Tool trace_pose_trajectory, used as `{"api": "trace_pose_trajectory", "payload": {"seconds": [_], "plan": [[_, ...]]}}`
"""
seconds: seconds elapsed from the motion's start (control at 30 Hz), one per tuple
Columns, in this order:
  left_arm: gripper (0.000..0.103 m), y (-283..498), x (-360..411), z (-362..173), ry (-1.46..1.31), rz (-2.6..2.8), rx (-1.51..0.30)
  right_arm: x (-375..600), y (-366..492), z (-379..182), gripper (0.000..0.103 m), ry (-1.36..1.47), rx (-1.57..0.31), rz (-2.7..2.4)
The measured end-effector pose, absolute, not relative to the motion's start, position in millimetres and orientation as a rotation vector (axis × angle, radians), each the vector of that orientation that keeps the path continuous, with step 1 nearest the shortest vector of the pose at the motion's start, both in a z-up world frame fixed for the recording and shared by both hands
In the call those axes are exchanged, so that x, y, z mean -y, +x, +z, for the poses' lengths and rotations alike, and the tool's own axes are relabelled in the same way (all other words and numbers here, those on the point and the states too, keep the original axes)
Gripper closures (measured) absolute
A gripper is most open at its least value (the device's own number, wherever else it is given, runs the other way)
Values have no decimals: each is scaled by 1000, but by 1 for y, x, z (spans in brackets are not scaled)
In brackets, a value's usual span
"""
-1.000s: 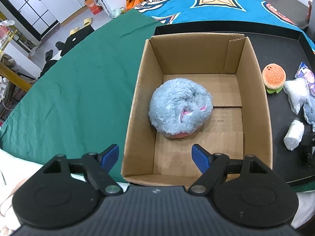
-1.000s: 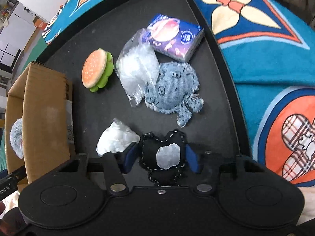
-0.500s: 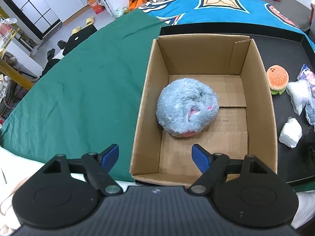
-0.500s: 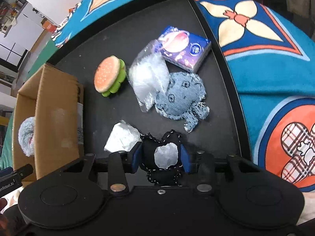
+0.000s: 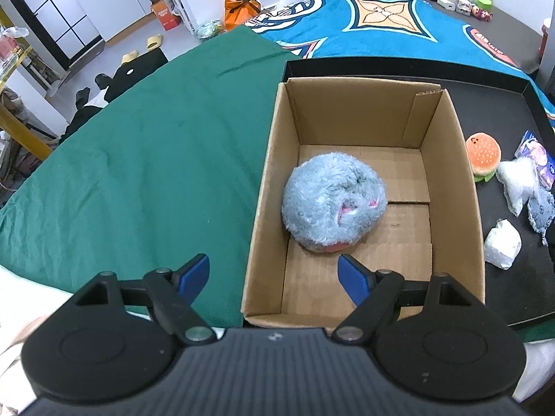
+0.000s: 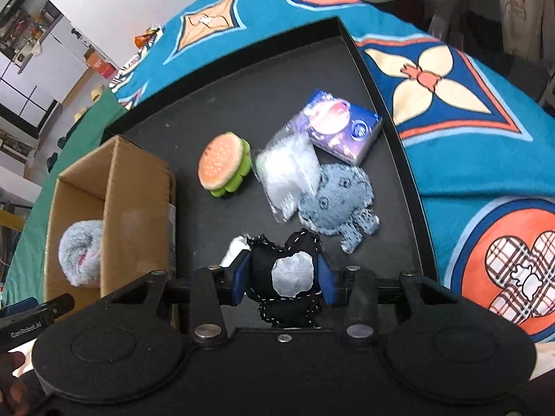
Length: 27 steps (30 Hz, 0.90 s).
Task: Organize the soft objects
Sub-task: 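Carry the black-and-white plush with the right tool into the box and release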
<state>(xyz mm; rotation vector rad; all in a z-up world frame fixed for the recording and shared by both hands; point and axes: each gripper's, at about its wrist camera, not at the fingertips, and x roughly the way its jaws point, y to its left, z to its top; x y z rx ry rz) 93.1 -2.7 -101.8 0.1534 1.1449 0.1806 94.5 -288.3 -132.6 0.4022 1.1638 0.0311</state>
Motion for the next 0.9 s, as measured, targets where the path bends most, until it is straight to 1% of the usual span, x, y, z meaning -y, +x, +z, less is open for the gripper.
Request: {"api": "trace_pose_trajectory", "payload": {"seconds": [0.53, 0.6, 0.73, 0.9], "plan": [[24, 93, -20, -101, 80, 152, -1079, 253, 106, -90, 62, 340, -983, 99], [26, 94, -23, -102, 72, 150, -1081, 249, 107, -87, 62, 335, -972, 114], [27, 93, -26, -101, 61, 149, -1065, 238, 107, -80, 62, 317, -933, 157], [33, 95, -29, -101, 40, 141, -1051, 227, 106, -74, 62, 287, -882, 208]]}}
